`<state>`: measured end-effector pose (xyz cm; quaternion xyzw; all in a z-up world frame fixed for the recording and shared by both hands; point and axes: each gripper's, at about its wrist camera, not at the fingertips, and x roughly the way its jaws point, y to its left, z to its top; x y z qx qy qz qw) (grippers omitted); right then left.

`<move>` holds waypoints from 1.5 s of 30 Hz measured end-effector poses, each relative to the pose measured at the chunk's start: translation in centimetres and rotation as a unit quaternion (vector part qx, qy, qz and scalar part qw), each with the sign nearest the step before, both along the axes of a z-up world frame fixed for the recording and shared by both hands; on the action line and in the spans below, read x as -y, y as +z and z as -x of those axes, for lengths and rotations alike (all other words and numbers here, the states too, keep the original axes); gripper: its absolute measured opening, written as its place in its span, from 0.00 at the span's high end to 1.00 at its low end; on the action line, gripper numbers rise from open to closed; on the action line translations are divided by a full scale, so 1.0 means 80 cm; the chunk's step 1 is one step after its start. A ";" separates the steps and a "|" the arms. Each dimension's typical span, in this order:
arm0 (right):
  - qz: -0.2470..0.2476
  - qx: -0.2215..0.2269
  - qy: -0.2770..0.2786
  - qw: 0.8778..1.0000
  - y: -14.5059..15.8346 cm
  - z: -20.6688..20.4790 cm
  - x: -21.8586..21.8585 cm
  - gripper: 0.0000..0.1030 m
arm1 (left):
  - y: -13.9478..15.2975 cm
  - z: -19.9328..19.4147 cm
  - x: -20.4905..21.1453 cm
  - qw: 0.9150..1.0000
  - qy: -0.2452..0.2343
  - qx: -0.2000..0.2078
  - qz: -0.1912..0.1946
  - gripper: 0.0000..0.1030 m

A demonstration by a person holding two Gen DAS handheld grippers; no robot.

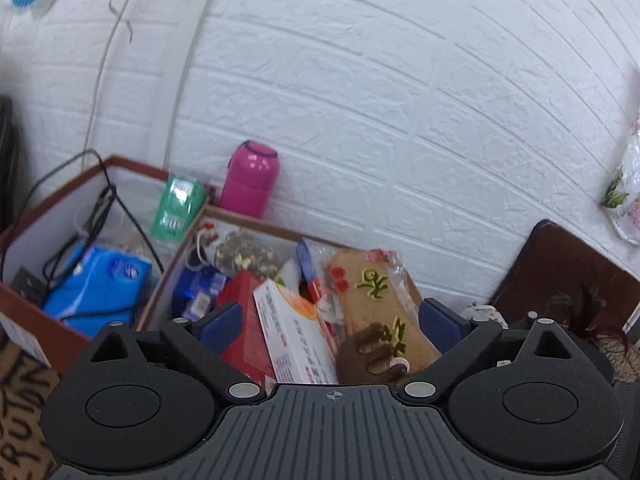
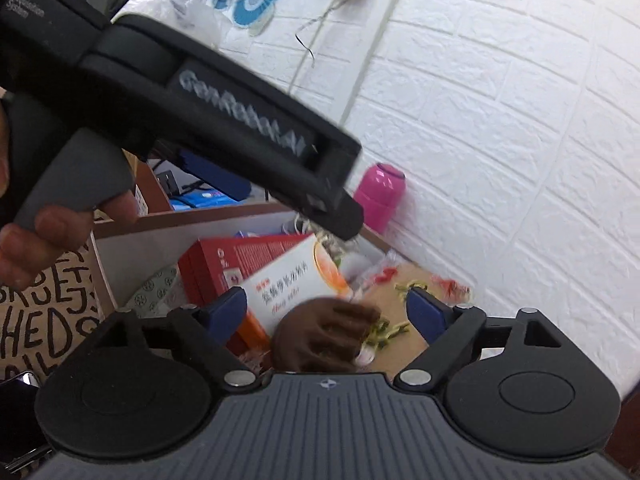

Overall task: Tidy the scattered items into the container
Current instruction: 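Carry the comb into the cardboard box and open the left gripper, then move the left tool to the brown striped glasses case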

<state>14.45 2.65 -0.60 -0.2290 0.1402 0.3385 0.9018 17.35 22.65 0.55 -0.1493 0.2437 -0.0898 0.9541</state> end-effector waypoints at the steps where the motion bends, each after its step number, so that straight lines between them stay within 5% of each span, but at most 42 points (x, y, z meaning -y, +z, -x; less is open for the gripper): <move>1: -0.003 -0.006 -0.003 1.000 -0.001 0.002 0.004 0.09 | -0.002 0.002 0.002 1.000 0.000 -0.004 -0.001 0.03; 17: -0.080 -0.001 -0.043 0.996 0.036 0.079 0.079 0.01 | 0.012 0.088 0.085 0.998 -0.041 0.003 -0.038 0.00; 27: -0.121 -0.017 -0.103 0.987 0.009 0.128 0.175 0.00 | -0.023 0.140 0.171 0.994 -0.101 -0.016 -0.032 0.00; 37: -0.137 -0.064 -0.212 0.966 -0.040 0.116 0.294 0.01 | -0.052 0.124 0.258 0.987 -0.149 -0.043 -0.030 0.00; 45: -0.103 -0.078 -0.197 0.972 -0.076 0.074 0.309 0.02 | -0.079 0.074 0.295 0.989 -0.119 -0.062 -0.059 0.05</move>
